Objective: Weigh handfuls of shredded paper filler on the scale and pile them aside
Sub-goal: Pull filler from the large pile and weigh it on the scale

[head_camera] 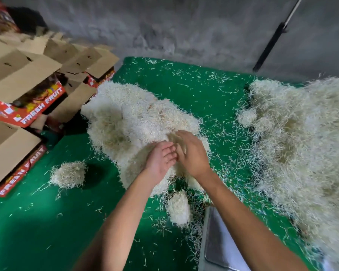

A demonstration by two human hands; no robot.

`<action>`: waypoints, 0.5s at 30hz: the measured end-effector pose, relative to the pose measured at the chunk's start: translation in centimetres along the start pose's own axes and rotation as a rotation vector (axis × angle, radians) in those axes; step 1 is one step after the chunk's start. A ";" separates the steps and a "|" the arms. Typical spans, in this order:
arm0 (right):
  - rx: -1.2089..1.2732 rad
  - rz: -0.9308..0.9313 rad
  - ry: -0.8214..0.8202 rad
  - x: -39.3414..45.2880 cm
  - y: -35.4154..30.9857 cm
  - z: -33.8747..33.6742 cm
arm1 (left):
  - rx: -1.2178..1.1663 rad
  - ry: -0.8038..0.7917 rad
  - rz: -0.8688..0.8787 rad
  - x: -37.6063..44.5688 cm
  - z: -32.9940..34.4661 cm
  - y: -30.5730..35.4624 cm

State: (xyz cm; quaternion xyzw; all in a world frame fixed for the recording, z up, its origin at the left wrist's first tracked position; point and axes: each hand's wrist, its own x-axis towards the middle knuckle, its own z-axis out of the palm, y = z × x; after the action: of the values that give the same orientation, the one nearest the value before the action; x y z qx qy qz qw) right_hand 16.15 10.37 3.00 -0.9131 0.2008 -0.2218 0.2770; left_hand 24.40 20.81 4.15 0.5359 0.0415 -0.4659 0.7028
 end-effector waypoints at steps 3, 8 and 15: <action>-0.016 0.142 0.079 -4.8 4.4 -4.0 | 0.128 -0.105 -0.045 -0.1 5.0 -3.4; -0.095 0.386 0.071 -12.0 13.2 -10.4 | 0.266 -0.245 -0.182 -0.1 14.3 -11.8; -0.175 0.481 0.062 -18.2 23.4 -16.5 | 0.459 -0.316 -0.212 2.1 23.7 -20.8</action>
State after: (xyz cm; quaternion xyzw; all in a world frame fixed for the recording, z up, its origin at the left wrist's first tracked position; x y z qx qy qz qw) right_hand -13.00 -5.53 -3.87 -0.8523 0.4390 -0.1591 0.2355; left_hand 0.56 0.96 -1.92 0.5944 -0.1192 -0.6117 0.5083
